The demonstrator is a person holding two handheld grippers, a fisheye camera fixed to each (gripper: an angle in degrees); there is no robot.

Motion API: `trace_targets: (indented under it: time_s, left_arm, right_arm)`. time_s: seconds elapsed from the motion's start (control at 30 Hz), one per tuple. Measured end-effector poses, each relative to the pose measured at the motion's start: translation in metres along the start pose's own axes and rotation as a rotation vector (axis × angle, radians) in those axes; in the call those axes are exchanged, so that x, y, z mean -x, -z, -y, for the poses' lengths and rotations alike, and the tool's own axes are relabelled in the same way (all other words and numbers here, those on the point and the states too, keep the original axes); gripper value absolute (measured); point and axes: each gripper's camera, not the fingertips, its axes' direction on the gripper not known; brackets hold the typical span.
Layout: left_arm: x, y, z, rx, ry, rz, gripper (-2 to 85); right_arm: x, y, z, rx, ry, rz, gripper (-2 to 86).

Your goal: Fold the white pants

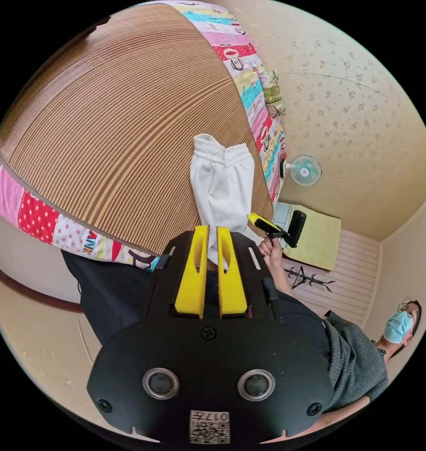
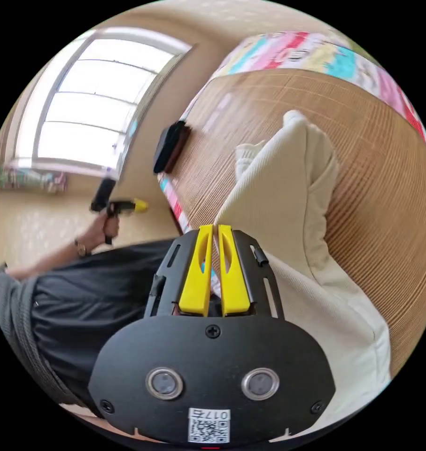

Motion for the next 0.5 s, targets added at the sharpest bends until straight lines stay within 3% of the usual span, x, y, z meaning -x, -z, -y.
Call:
trace_targets:
  time_s: [0.03,0.1,0.13,0.27,0.4,0.5]
  left_arm:
    - [-0.003,-0.008,0.003,0.003,0.000,0.002,3.7]
    - [-0.003,-0.020,0.006,0.002,0.017,-0.006,3.9]
    - [-0.001,-0.028,0.008,0.006,0.025,-0.019,3.9]
    - [0.000,-0.056,0.005,0.040,0.021,0.004,4.0]
    - [0.000,-0.079,-0.003,0.054,0.017,0.034,4.5]
    - [0.002,-0.102,-0.008,0.060,0.048,0.031,7.3]
  right_arm:
    - [0.008,-0.013,-0.001,0.073,0.045,-0.002,2.6]
    - [0.017,-0.068,-0.010,0.436,0.154,0.092,2.4]
    - [0.016,-0.076,-0.013,0.480,0.168,0.120,2.4]
    - [-0.017,-0.048,-0.017,0.235,0.070,0.157,4.4]
    - [-0.056,0.011,-0.002,-0.103,-0.084,-0.010,12.1]
    - [-0.080,-0.003,0.022,-0.039,-0.101,-0.141,14.2]
